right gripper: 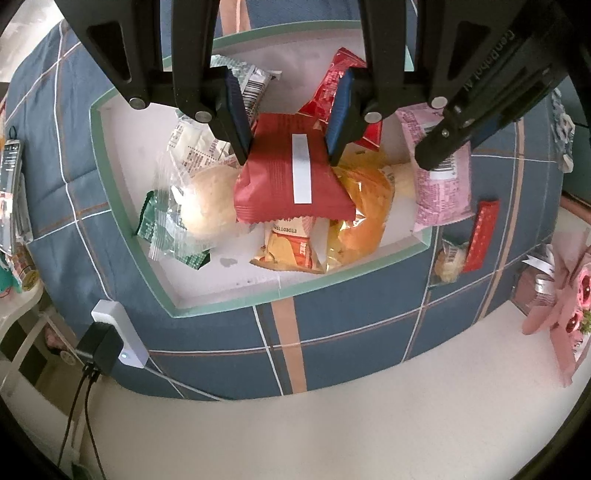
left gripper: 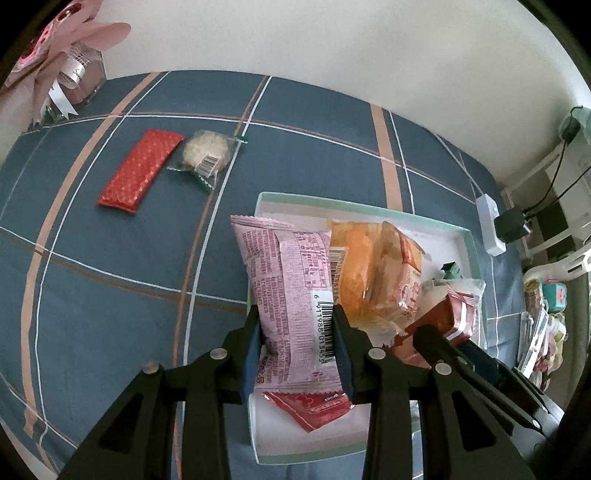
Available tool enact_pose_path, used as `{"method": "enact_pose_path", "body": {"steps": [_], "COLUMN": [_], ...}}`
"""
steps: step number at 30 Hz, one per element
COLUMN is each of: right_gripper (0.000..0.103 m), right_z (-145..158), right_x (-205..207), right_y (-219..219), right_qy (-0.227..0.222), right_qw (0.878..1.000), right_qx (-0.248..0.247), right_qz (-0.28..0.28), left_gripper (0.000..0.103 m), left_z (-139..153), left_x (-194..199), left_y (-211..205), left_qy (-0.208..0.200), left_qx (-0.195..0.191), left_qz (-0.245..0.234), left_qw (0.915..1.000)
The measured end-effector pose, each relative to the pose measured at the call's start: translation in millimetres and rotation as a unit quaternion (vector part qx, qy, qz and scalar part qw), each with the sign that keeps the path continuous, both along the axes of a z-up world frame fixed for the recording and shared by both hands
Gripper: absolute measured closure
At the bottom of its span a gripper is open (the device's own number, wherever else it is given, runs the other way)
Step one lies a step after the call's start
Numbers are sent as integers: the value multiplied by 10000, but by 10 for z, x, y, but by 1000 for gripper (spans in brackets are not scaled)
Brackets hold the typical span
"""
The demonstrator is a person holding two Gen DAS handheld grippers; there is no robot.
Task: Organize snacks
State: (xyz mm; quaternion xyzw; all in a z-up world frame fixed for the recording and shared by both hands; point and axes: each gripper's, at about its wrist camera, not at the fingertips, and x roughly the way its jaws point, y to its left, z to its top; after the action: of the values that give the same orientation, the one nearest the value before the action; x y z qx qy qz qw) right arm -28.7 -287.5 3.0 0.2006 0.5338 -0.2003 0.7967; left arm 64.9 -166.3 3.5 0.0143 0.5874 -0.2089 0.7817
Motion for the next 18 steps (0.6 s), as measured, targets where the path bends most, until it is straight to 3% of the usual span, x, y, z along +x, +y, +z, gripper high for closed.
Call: {"method": "enact_pose_path", "body": {"steps": [5,18], "right_gripper": [61,61], "right_z": [-11,-107], "right_x": [17,25], "right_y": [-16,-63], "right_qy": [32,219], "right_qw": [10000,9998], "right_qx": [-18,21], "right_qz": [12,-38], "left_gripper": [66,66], "left_z": [-66,-250], "left_x": [25,17], "left_y": [14,-43], "left_qy": [199,377], "left_qx": [-123,9], "left_qz": [22,-14], "left_qw": [9997,9993]}}
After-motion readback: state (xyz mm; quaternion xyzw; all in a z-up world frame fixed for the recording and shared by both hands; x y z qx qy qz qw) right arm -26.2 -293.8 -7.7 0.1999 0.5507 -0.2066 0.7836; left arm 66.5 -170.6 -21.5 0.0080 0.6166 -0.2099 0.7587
